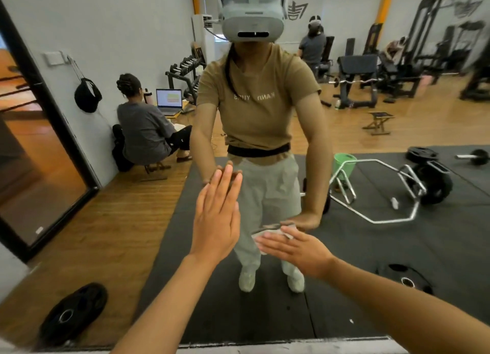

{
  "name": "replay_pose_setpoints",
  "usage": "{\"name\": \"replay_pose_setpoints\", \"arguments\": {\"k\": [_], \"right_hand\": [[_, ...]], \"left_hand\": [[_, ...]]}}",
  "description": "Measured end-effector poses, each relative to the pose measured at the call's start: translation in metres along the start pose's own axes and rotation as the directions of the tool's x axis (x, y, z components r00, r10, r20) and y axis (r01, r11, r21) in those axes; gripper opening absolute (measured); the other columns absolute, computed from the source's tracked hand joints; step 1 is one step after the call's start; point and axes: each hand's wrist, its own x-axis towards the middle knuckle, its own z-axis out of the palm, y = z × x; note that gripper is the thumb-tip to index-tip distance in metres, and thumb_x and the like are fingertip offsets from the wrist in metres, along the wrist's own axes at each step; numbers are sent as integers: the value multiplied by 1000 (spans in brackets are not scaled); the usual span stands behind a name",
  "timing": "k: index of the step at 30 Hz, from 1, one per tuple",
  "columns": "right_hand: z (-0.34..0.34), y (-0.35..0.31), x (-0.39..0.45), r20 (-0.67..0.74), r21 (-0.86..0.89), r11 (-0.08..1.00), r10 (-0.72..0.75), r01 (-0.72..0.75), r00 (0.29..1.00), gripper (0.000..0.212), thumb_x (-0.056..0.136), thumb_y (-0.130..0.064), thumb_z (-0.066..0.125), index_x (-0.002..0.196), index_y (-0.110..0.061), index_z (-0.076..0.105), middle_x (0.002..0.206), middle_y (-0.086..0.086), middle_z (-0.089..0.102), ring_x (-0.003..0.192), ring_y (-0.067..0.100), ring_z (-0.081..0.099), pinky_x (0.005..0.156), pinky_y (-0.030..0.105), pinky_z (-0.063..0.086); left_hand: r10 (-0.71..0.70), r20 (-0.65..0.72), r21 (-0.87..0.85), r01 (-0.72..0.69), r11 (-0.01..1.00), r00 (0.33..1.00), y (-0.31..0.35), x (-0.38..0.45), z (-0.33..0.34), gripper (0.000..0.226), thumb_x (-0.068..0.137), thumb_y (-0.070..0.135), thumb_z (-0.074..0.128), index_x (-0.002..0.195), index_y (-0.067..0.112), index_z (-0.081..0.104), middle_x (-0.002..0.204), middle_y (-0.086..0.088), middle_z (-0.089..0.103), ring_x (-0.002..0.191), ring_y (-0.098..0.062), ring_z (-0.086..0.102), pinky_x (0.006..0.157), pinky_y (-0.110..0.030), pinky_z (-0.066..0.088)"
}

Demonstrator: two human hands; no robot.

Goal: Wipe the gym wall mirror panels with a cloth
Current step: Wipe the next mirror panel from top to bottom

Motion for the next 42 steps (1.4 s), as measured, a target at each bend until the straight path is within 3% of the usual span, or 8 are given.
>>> {"name": "replay_pose_setpoints", "arguments": {"k": [4, 8, 12, 16, 26, 31, 37, 42], "right_hand": [[-27, 41, 18, -174, 72, 994, 97, -85, 980, 88, 80, -11, 48, 158, -15, 7, 166, 4, -2, 153, 21, -2, 123, 45, -5], [-86, 121, 62, -407, 362, 872, 467, -331, 785, 62, 91, 1, 37, 151, -11, 36, 159, 8, 29, 148, 23, 24, 122, 46, 14], [-112, 147, 88, -465, 456, 788, 607, -413, 645, 53, 96, -3, 43, 149, -8, 41, 157, 11, 34, 148, 26, 27, 121, 50, 18], [-95, 118, 85, -482, 437, 807, 583, -397, 655, 58, 95, -12, 50, 151, -10, 37, 159, 10, 29, 149, 26, 24, 121, 51, 17], [24, -18, 31, -367, 58, 994, 105, -90, 924, 66, 92, -20, 43, 156, -18, 25, 164, 4, 14, 152, 22, 9, 124, 44, -1], [13, 11, 43, -459, 14, 995, 98, -104, 883, 73, 85, -12, 56, 154, -18, 32, 161, 4, 26, 149, 20, 21, 122, 43, 10], [-29, 46, 80, -552, 367, 803, 594, -469, 585, 70, 92, -3, 48, 156, -22, 26, 164, 1, 18, 152, 20, 9, 120, 37, -4], [23, -24, 64, -590, 295, 885, 466, -361, 660, 71, 86, -1, 39, 154, -22, 31, 163, 2, 23, 152, 19, 13, 124, 41, 2]], "left_hand": [[-8, -12, -16, 8, 1000, 1000, 1, 0, 1, 61, 97, 13, 46, 155, 12, 27, 165, -3, 12, 153, -21, 9, 123, -34, 4], [-13, -25, -15, 13, 1000, 1000, 3, -1, 3, 61, 98, 15, 44, 156, 14, 25, 166, -2, 9, 153, -21, 8, 124, -37, 7], [-10, -39, -24, 9, 1000, 999, 3, -1, 2, 58, 99, 16, 42, 156, 13, 27, 166, -1, 8, 153, -19, 7, 124, -37, 7], [12, -109, -35, -16, 999, 994, 3, -3, 10, 60, 98, 9, 47, 155, 10, 28, 166, -4, 8, 153, -20, 4, 124, -39, 6], [-69, -239, 4, 72, 997, 969, -15, -92, 92, 57, 101, 18, 36, 156, 9, 25, 166, -6, 13, 153, -19, 6, 124, -39, 3], [-21, -333, 30, 33, 999, 943, -26, -93, 116, 58, 103, 26, 32, 157, 13, 20, 166, -2, 9, 153, -18, 3, 124, -36, -2], [43, -431, 104, 3, 995, 901, -36, -88, 128, 59, 102, 33, 26, 158, 16, 18, 166, 1, 7, 153, -10, -3, 122, -26, -9], [37, -450, 124, 21, 992, 892, -37, -90, 136, 58, 104, 35, 18, 159, 18, 10, 166, 4, -1, 151, -7, -9, 121, -26, -12]]}}
